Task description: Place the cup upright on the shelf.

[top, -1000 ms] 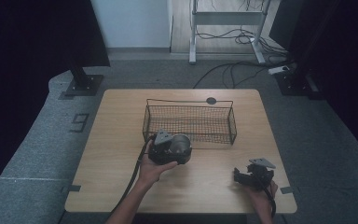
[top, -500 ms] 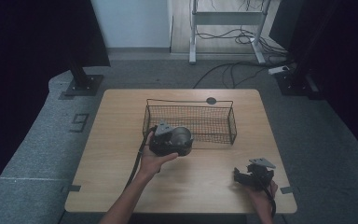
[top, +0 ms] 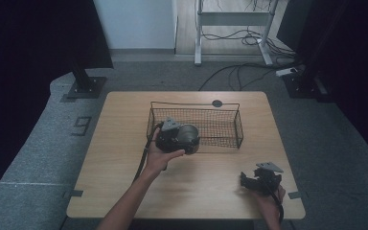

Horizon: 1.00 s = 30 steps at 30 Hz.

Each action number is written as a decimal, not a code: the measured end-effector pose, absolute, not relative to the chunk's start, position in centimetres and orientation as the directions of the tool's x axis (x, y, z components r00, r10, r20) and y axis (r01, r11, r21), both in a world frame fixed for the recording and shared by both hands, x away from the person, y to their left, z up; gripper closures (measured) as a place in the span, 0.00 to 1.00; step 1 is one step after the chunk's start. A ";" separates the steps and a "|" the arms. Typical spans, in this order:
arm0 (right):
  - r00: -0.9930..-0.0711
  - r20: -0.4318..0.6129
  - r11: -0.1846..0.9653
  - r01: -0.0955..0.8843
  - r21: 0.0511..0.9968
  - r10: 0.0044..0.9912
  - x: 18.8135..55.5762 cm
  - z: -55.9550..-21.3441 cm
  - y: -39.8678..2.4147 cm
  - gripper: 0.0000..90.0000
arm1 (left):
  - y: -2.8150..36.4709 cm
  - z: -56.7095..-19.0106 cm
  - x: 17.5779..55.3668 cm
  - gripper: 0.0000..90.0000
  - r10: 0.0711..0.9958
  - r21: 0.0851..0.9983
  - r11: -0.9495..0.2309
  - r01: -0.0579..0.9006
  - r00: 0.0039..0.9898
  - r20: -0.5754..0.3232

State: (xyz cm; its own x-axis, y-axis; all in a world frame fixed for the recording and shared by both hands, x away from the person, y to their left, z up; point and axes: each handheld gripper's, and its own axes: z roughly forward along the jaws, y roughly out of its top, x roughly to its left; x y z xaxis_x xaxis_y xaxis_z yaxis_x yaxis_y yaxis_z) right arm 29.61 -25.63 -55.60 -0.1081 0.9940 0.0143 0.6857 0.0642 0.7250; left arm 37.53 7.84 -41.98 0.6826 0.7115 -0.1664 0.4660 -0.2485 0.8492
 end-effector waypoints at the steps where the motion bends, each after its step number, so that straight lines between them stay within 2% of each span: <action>1: -0.108 0.014 0.064 0.686 0.725 0.994 29.6 -55.6 -25.6 0.05 | 7.9 -42.0 37.6 0.16 0.714 0.850 -0.245 0.465 0.680 -0.166; 18: -0.107 0.013 0.064 0.685 0.726 0.994 29.7 -55.6 -25.6 0.05 | 8.2 -41.3 38.8 0.16 0.729 0.858 -0.233 0.458 0.666 -0.157; 30: -0.105 0.011 0.064 0.684 0.726 0.994 29.6 -55.6 -25.7 0.06 | 8.6 -41.4 41.0 0.16 0.744 0.848 -0.207 0.488 0.641 -0.187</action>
State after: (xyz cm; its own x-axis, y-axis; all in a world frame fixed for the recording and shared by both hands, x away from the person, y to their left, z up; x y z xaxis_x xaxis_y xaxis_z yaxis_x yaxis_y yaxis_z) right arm 29.64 -25.67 -55.61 -0.1054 0.9944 0.0113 0.6843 0.0643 0.7263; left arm 40.96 8.56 -41.36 0.6410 0.7444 -0.1870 0.4882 -0.2074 0.8477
